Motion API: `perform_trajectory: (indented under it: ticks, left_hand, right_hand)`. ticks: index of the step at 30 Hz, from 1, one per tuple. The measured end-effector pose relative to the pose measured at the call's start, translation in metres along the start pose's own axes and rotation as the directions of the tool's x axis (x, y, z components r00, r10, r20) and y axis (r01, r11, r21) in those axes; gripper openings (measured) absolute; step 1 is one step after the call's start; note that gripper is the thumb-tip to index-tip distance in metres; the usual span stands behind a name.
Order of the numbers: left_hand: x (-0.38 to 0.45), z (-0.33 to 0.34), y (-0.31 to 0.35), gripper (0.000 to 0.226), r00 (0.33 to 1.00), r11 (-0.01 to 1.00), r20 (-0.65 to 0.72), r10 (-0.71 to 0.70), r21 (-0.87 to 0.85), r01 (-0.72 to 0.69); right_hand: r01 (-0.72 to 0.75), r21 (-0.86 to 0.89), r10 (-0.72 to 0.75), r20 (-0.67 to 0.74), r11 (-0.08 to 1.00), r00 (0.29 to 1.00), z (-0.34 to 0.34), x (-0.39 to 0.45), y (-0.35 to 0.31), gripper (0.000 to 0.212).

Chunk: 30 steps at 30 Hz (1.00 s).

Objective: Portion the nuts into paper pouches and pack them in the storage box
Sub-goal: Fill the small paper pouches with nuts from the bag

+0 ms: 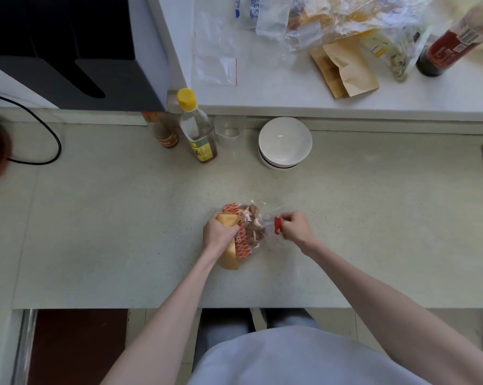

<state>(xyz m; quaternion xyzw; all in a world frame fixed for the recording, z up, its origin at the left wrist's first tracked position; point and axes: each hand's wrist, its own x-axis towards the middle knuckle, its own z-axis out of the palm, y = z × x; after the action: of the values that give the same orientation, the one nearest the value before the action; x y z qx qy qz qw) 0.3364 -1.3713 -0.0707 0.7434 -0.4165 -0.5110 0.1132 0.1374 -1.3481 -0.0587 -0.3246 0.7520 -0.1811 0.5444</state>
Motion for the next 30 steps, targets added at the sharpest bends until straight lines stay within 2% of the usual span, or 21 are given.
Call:
perform_trajectory:
  ticks: [4, 9, 14, 17, 21, 30]
  left_hand:
    - [0.0, -0.001, 0.003, 0.032, 0.999, 0.999, -0.041, -0.033, -0.017, 0.033]
    - [0.001, -0.002, 0.006, 0.029, 0.998, 0.998, -0.021, -0.06, -0.015, 0.059]
    - [0.0, -0.002, 0.008, 0.03, 0.997, 0.998, -0.03, -0.065, -0.028, 0.064]
    - [0.0, -0.001, 0.008, 0.032, 0.997, 0.997, -0.025, -0.071, -0.022, 0.071]
    - [0.001, 0.0, 0.01, 0.033, 0.997, 0.997, -0.035, -0.074, 0.002, 0.075]
    - [0.002, 0.003, 0.013, 0.032, 0.994, 0.996, -0.072, -0.08, 0.045, 0.083]
  right_hand:
    - [-0.062, 0.031, 0.063, -0.033, 0.998, 0.997, -0.008, 0.0, 0.006, 0.039]
    - [-0.058, 0.1, 0.064, -0.064, 0.993, 0.996, -0.017, 0.0, 0.015, 0.026]
    - [-0.035, 0.138, 0.041, -0.044, 0.99, 0.998, -0.025, -0.002, 0.014, 0.036]
    - [-0.025, 0.141, 0.029, -0.028, 0.99, 0.999, -0.034, -0.004, 0.019, 0.032]
    - [-0.021, 0.191, 0.022, -0.004, 0.981, 1.0, -0.047, -0.007, 0.026, 0.05]
    - [-0.061, 0.216, 0.075, -0.058, 0.974, 0.995, -0.077, -0.007, 0.046, 0.025]
